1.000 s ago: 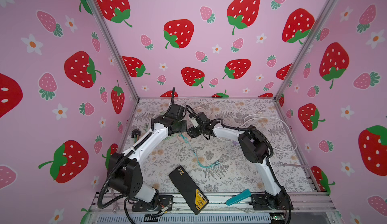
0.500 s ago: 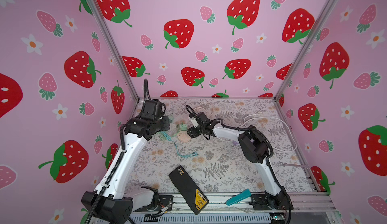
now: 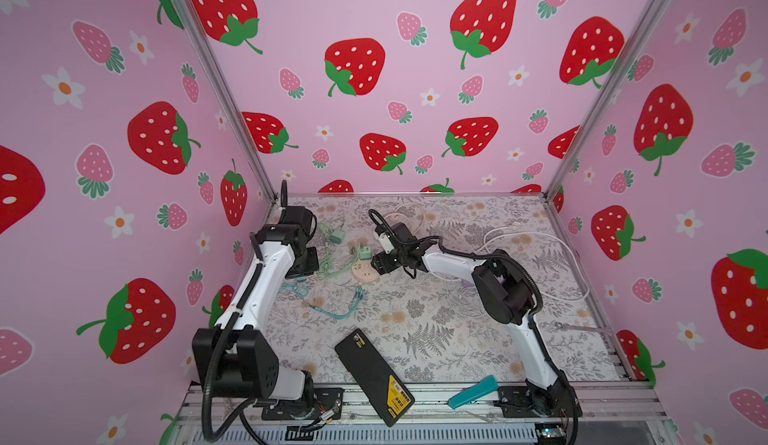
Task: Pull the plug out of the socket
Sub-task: 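Carry the light-blue charger aside and open the left gripper over the table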
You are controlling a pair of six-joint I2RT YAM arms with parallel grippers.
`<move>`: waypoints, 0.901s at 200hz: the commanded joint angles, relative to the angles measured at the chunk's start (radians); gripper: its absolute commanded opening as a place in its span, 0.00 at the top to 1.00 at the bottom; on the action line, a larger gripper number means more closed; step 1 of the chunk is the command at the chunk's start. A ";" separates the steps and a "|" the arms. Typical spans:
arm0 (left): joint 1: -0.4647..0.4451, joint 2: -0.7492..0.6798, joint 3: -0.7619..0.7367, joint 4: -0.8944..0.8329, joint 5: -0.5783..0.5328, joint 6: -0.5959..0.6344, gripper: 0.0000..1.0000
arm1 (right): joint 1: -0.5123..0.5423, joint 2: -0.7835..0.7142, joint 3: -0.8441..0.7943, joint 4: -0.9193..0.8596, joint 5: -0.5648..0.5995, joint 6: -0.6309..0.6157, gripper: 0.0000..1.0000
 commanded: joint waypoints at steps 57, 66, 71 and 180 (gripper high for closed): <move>0.000 0.312 0.104 -0.055 -0.079 -0.048 0.93 | -0.007 0.150 -0.089 -0.250 0.144 -0.041 0.24; -0.001 0.336 0.119 -0.052 -0.090 -0.050 0.93 | -0.007 0.149 -0.089 -0.248 0.143 -0.041 0.25; -0.001 0.350 0.128 -0.050 -0.093 -0.050 0.93 | -0.006 0.150 -0.089 -0.249 0.143 -0.041 0.24; -0.008 0.638 0.360 -0.138 -0.121 -0.060 0.82 | -0.007 0.158 -0.086 -0.256 0.152 -0.047 0.24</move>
